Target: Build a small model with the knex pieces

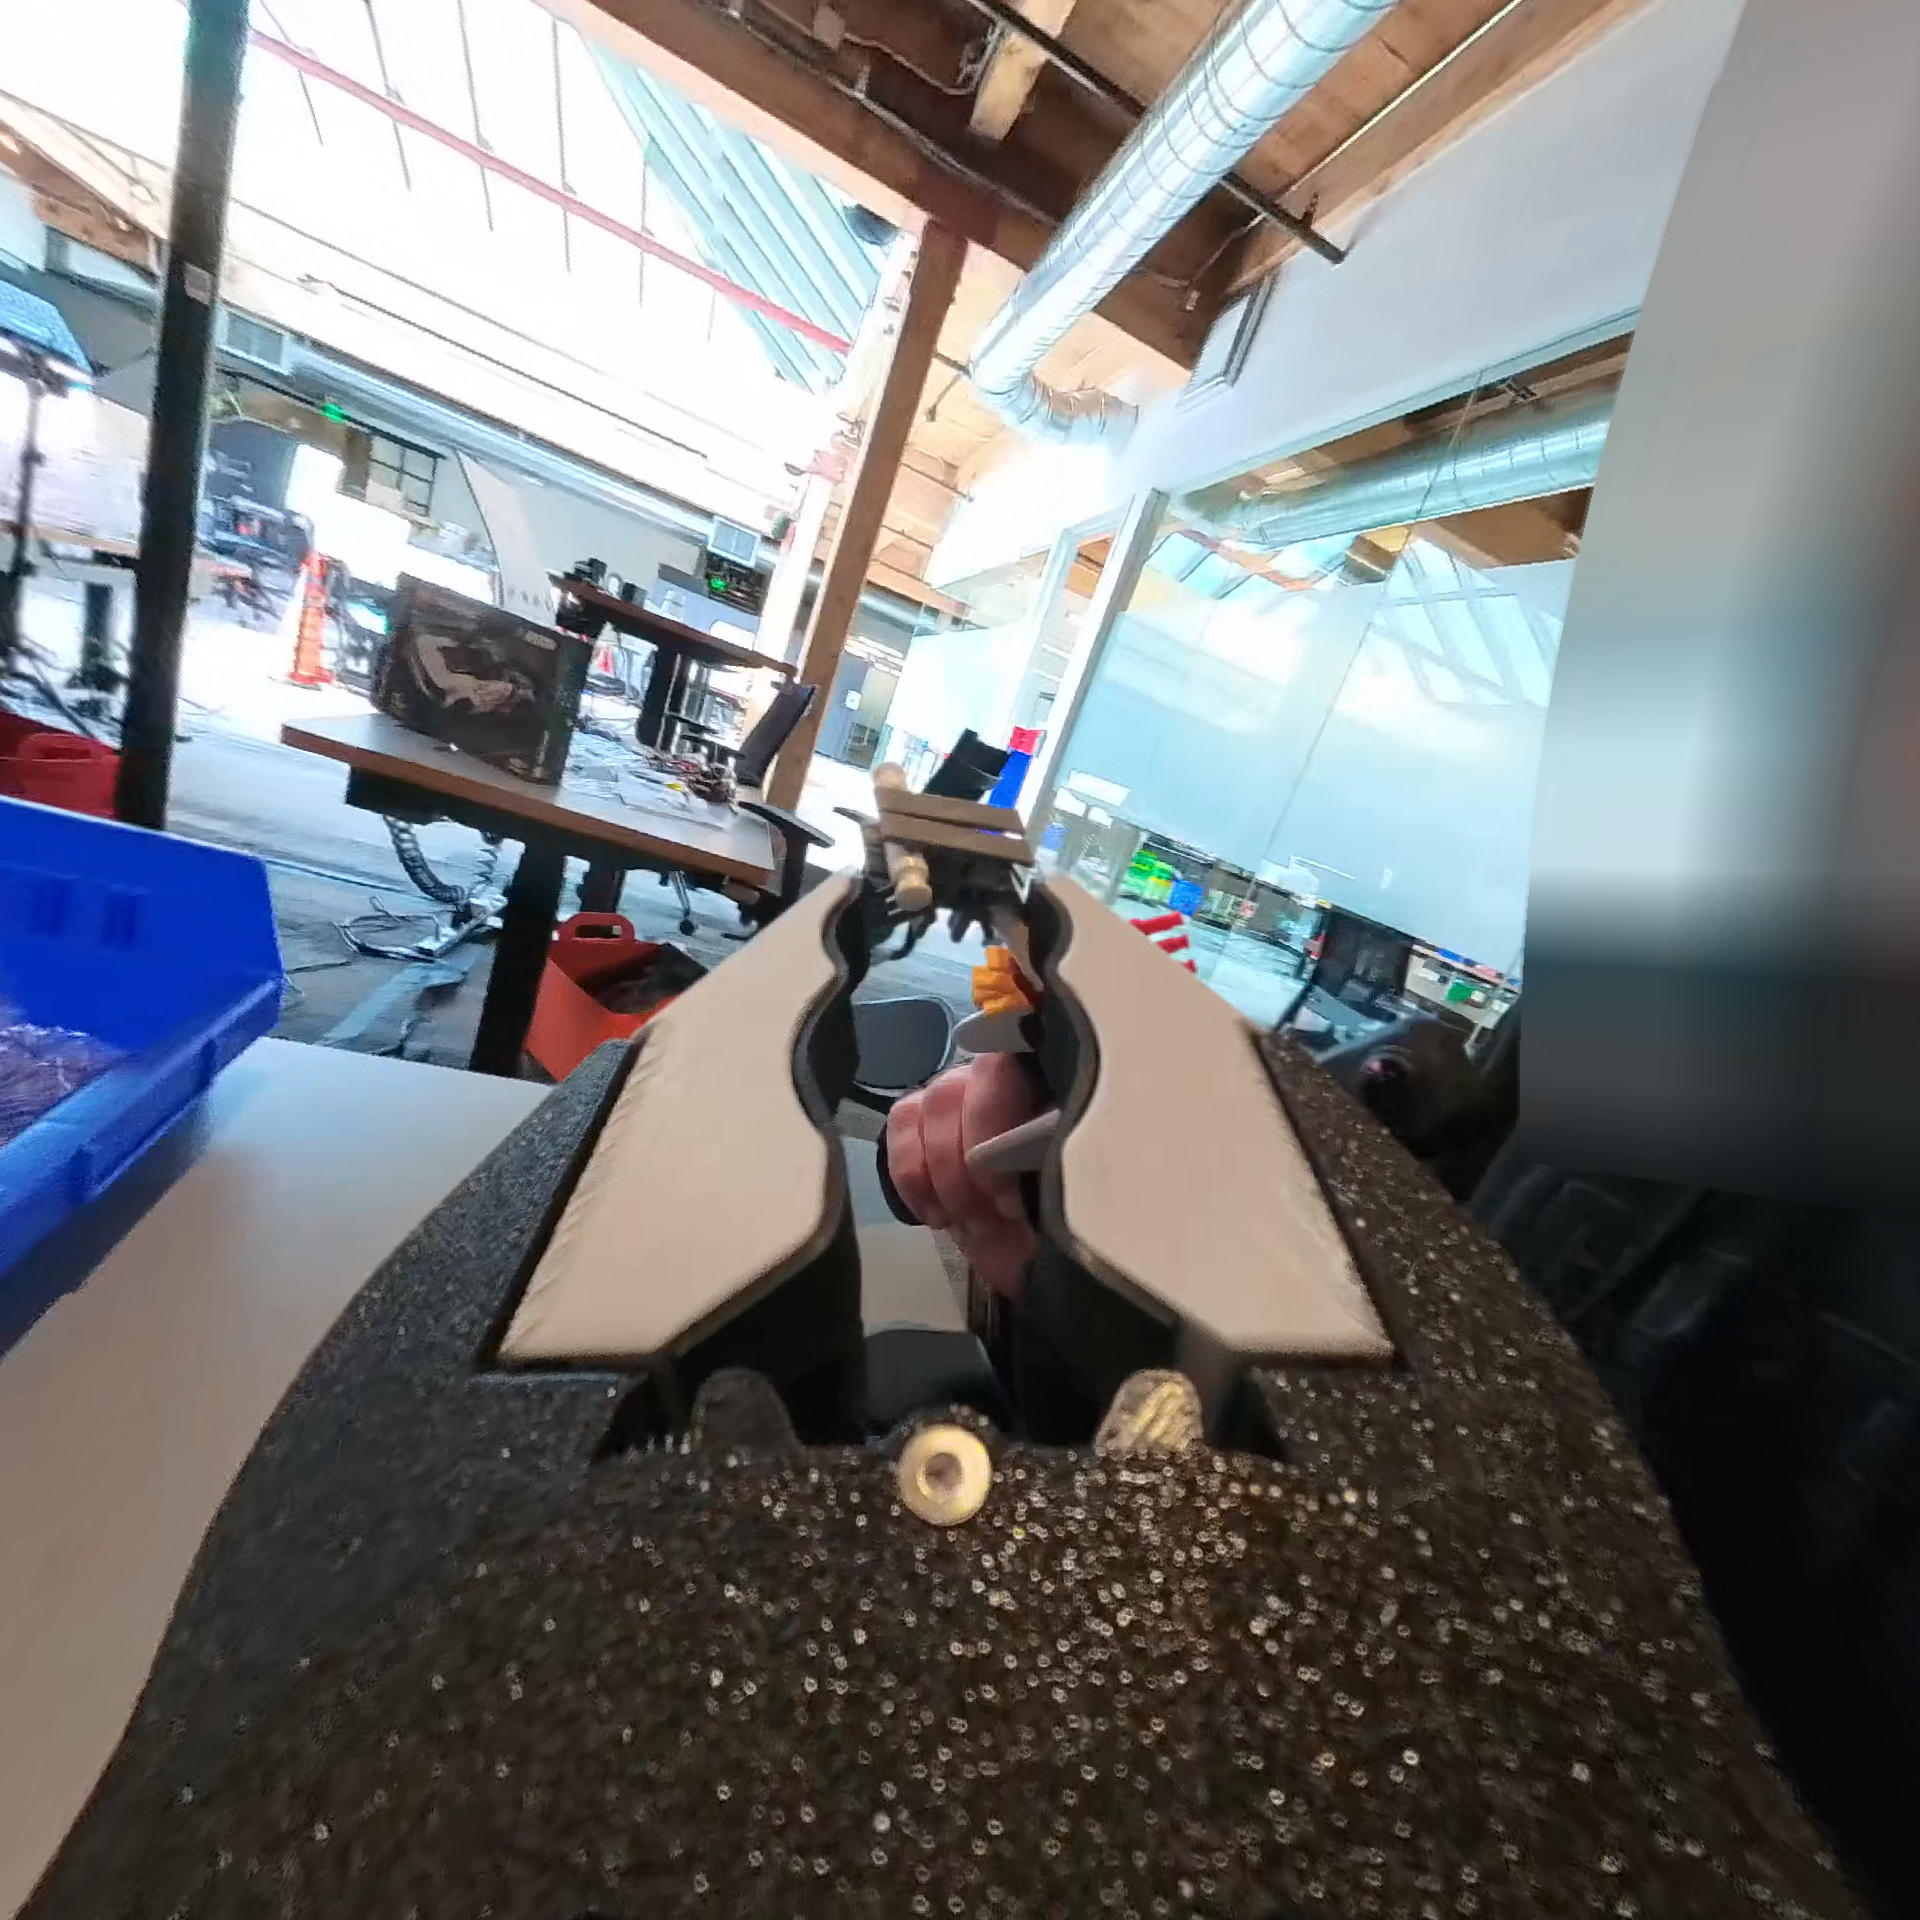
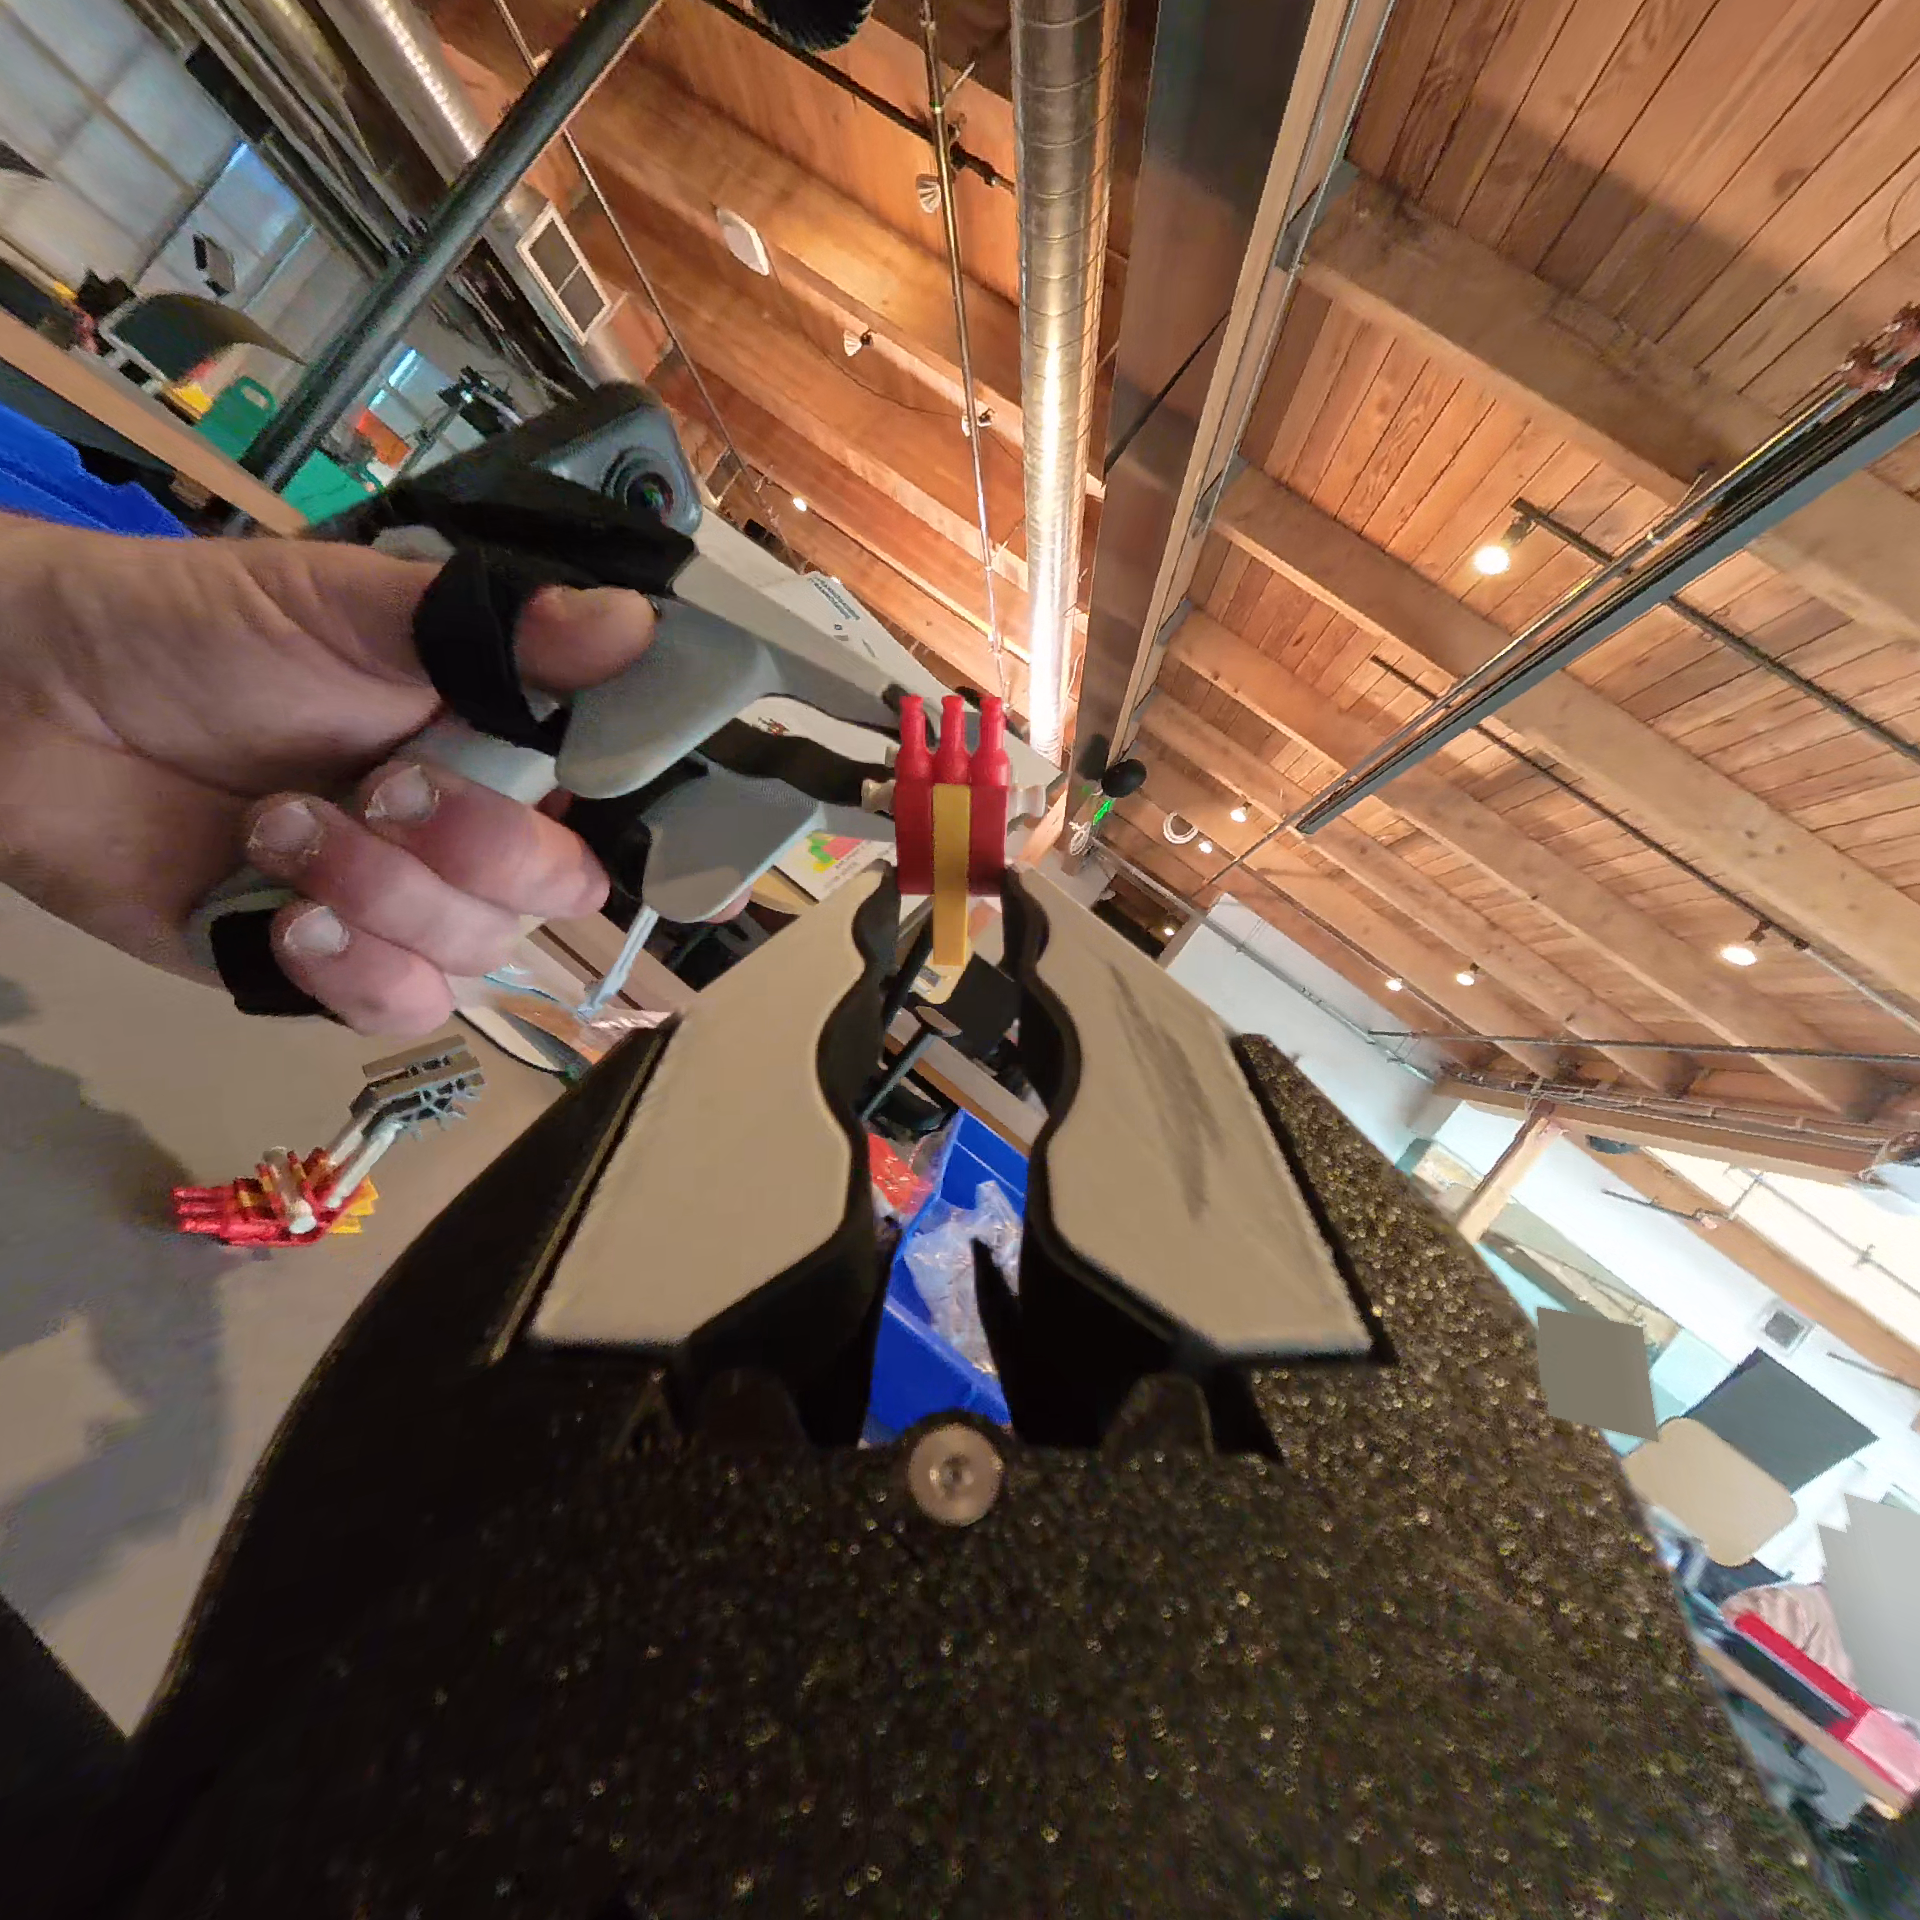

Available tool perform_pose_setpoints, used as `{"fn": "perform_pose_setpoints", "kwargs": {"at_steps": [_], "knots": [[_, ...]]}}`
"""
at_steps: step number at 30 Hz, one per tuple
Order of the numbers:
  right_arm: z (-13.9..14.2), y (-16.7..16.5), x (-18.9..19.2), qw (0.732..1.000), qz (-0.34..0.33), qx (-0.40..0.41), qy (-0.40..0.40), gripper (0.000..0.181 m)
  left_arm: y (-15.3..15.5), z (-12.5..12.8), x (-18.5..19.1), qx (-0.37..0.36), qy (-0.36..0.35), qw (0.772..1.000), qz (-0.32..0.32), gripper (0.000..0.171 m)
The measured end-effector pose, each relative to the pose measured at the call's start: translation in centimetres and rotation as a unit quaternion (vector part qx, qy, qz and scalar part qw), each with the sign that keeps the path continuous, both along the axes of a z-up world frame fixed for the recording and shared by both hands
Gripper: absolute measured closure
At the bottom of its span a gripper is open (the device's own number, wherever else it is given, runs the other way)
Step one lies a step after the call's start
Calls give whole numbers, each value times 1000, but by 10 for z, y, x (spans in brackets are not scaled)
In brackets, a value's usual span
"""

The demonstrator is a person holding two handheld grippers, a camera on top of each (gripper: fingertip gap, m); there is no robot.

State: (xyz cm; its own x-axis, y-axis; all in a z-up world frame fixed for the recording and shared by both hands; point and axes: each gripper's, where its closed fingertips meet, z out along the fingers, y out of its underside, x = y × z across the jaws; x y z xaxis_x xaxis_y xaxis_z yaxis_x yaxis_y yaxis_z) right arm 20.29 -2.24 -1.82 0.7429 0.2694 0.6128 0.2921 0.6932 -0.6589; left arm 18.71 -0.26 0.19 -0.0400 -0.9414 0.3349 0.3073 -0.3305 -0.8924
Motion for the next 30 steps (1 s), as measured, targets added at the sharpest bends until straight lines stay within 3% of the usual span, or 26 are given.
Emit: {"fn": "perform_pose_setpoints", "kwargs": {"at_steps": [7,11,13,16,20,23,30], "knots": [[-16,6,-9,997,-25,2,-71,161,6,-1,-4,34,15,998,43,144],[-33,-8,-13,990,68,-73,-103,157,10,0,-11,76,39,994,65,144],[-26,-12,-4,983,116,-127,-63,157,10,-1,-14,104,61,990,76,144],[2,-7,8,959,191,-208,31,157,2,-5,-9,148,98,982,61,144],[16,-3,-6,864,350,-353,81,157,-14,-2,-4,208,101,972,39,143],[6,6,-20,831,377,-405,54,156,-20,0,-4,224,99,969,35,144],[7,3,-33,781,446,-431,71,165,-18,0,-7,230,98,968,35,143]]}}
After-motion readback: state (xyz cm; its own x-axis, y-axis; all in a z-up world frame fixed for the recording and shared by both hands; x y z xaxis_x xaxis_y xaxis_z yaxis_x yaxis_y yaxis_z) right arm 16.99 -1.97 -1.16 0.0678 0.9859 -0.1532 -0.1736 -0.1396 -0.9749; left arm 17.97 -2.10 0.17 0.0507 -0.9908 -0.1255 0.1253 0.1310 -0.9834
